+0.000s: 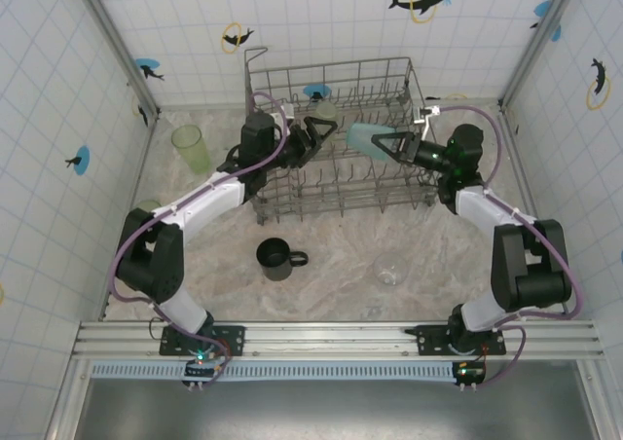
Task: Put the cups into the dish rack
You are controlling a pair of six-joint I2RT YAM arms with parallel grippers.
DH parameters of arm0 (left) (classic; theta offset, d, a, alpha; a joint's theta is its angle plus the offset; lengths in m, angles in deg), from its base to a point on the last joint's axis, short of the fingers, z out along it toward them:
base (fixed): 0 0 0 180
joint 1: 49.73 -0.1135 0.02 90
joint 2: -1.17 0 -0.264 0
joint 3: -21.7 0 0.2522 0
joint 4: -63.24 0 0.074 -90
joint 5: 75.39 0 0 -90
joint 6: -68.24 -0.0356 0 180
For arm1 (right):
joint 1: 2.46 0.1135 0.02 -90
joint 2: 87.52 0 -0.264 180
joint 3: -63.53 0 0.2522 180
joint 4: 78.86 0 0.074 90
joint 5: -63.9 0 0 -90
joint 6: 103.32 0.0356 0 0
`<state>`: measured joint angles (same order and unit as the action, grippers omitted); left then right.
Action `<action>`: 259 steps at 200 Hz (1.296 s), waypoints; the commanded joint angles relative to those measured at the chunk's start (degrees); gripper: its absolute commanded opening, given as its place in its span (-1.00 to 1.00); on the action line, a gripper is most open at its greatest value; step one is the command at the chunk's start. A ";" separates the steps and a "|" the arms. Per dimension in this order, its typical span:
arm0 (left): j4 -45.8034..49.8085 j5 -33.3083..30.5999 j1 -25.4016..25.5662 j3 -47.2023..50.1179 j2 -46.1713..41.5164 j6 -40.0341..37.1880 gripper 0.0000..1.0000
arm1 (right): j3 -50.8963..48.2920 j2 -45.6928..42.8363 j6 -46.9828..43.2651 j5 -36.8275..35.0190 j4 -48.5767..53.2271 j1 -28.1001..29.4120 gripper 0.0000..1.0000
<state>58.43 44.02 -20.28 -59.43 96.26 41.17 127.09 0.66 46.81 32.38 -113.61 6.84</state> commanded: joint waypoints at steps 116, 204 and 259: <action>-14.86 9.60 -0.09 -0.77 3.26 12.35 0.87 | 8.79 6.51 8.53 3.77 -14.78 4.31 -1.00; -18.08 10.58 -0.05 -0.25 4.32 13.45 0.24 | 9.22 7.97 9.29 4.00 -15.81 5.87 -1.00; -19.92 11.00 -0.05 -0.24 4.14 13.51 -0.84 | 8.89 7.97 9.64 2.89 -15.23 5.98 -0.79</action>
<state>42.22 53.03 -20.65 -59.59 99.98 55.20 134.07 7.98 56.34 35.24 -127.12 12.15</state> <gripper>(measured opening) 0.614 0.079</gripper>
